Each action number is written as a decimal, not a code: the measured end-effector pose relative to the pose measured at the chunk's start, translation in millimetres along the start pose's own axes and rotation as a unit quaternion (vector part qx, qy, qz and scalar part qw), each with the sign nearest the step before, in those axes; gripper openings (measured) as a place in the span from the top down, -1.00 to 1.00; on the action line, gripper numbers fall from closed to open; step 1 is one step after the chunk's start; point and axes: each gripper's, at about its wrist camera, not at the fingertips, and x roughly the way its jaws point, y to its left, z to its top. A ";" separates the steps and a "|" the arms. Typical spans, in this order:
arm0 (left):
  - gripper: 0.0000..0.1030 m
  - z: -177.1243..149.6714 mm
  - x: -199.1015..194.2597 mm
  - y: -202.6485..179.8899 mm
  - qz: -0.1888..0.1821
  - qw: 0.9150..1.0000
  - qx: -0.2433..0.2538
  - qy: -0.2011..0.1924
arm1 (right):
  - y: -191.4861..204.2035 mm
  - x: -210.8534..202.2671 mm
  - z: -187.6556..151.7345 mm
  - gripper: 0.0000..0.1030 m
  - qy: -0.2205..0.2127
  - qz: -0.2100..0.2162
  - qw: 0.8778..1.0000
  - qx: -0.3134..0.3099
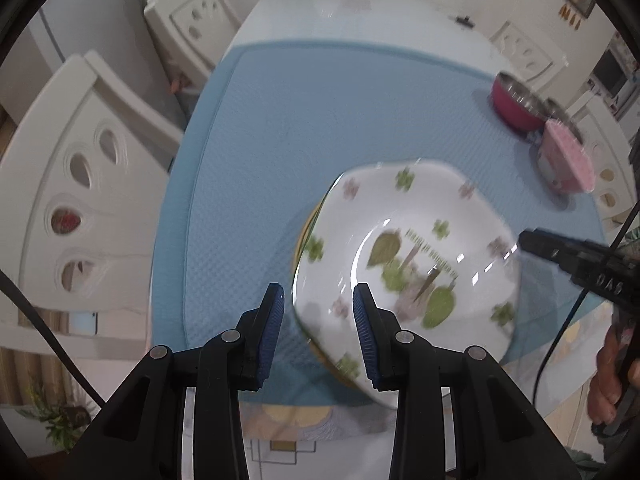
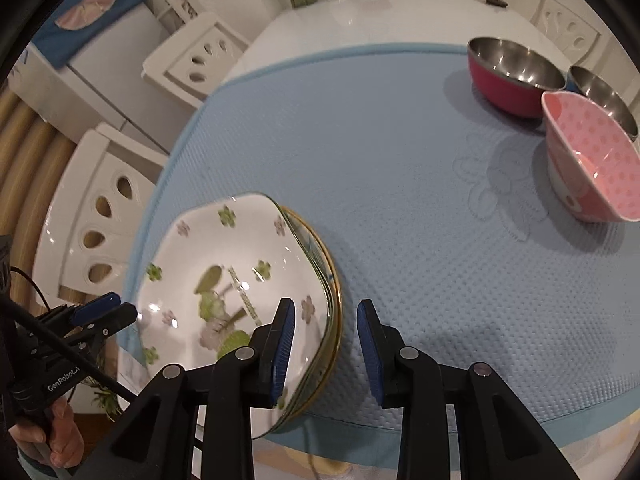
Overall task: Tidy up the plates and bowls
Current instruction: 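Move both grippers to the rim of the pink polka-dot bowl, then close both grippers side by side on the pink bowl's rim, then carry the pink bowl beside the plate stack, set it down, open grippers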
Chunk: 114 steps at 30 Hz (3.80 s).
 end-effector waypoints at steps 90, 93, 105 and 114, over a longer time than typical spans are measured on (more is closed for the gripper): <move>0.73 33.2 43.7 -258.5 -0.060 0.997 0.052 -0.014 | -178.1 -70.5 7.1 0.61 0.014 -0.018 1.000 0.004; 0.72 22.7 46.7 -254.0 -0.065 0.997 0.040 -0.008 | -173.8 -63.6 1.9 0.61 0.021 -0.022 1.000 -0.002; 0.72 6.4 58.7 -251.6 -0.067 0.997 0.039 0.012 | -177.6 -42.5 -12.9 0.59 0.051 -0.019 0.998 0.007; 0.72 0.3 61.2 -245.9 -0.066 0.997 0.036 0.023 | -179.8 -37.5 -15.5 0.59 0.070 0.000 0.998 0.006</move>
